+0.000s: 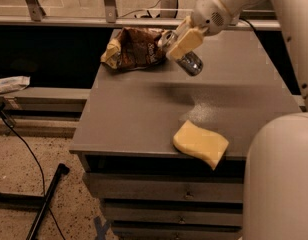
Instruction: Place redbull can upright
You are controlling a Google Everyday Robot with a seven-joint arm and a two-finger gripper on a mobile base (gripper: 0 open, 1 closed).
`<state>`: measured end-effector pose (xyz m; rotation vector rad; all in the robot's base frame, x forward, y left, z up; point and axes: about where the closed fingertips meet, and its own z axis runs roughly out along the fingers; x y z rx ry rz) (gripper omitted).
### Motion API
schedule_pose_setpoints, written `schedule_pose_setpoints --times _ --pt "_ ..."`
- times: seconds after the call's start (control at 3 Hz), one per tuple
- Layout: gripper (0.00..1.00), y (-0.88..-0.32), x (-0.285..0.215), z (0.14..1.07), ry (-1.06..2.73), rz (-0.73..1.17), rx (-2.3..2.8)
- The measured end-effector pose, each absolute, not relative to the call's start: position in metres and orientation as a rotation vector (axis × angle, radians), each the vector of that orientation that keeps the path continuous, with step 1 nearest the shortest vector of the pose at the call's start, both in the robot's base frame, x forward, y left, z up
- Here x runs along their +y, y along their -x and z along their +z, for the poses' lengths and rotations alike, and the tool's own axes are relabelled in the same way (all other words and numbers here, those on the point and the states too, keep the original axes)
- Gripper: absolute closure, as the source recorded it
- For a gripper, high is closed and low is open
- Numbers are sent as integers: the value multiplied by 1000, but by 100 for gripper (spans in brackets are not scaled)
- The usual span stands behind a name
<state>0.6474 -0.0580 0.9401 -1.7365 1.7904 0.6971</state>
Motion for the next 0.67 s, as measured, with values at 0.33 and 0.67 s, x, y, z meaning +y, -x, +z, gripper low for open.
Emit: schedule_pose_setpoints --times 0.33,0.67 --pt "100 -644 -51 972 1616 814 1713" --pt "100 -648 -52 972 1574 837 1704"
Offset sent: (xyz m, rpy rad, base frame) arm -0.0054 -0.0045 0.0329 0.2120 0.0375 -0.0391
